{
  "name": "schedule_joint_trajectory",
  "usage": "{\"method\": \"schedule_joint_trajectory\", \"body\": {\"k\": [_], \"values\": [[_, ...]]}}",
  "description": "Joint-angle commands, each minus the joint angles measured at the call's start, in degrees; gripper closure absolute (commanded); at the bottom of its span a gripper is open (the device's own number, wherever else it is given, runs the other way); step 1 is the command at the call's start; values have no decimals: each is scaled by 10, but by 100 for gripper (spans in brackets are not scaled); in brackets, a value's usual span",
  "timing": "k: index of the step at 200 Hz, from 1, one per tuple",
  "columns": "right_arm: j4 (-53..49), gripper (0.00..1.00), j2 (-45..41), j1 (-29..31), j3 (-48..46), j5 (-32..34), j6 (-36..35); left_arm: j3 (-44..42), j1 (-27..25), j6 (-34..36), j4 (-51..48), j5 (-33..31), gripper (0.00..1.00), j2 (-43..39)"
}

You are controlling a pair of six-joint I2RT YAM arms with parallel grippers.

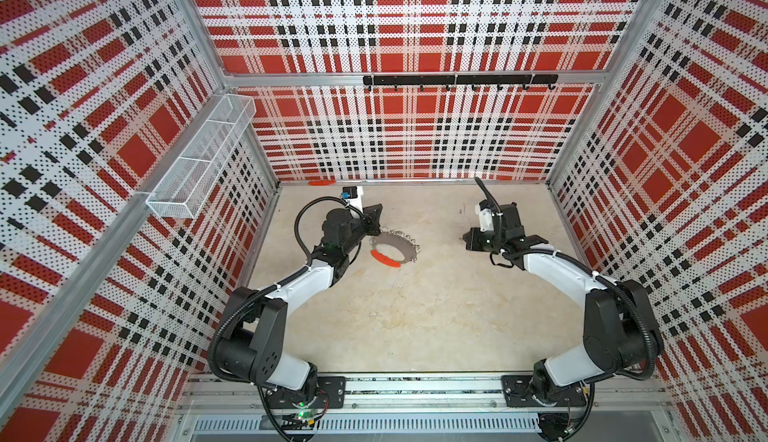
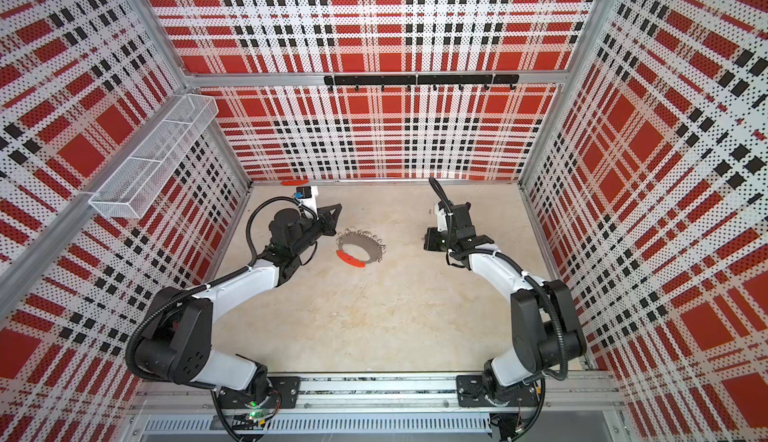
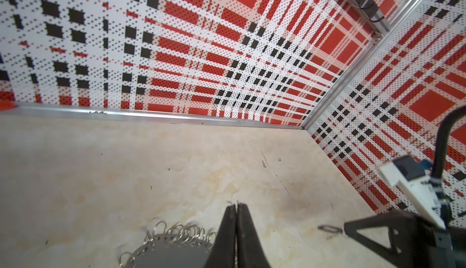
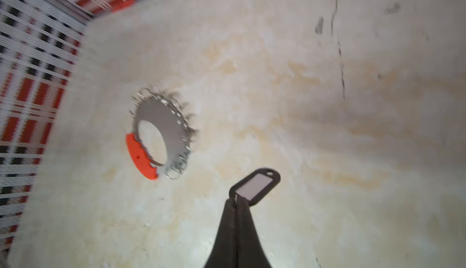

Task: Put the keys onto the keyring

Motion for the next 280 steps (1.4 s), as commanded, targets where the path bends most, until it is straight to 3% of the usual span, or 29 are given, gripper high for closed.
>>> {"method": "schedule_joint_trajectory", "body": {"k": [1,35,90,100,121,143,166,206,244,280], "values": [[-74,100,-11,12,-17,67,-14,-17,9,-42,23,-15,91,4],[-109,100,53,17,-13,115,-4,-16,15,-75,32,19,91,33],[-115,99,201,16,124,147,-23,-54,19,-84,33,4,89,-7],[-117,92,208,16,143,144,-24,-69,23,-85,33,-5,87,-20],[-139,61,213,16,186,140,-31,-99,37,-92,33,-25,82,-49],[-153,49,208,24,218,146,-34,-130,80,-110,29,-39,78,-79],[-114,49,205,59,249,122,-56,-167,118,-133,28,-72,74,-122],[16,56,295,138,350,-75,-96,-183,170,-167,-33,-117,73,-154],[-23,60,429,189,524,-95,-112,-206,184,-185,-44,-101,73,-179],[-20,59,488,210,574,-76,-102,-211,186,-191,-43,-90,73,-189]]}}
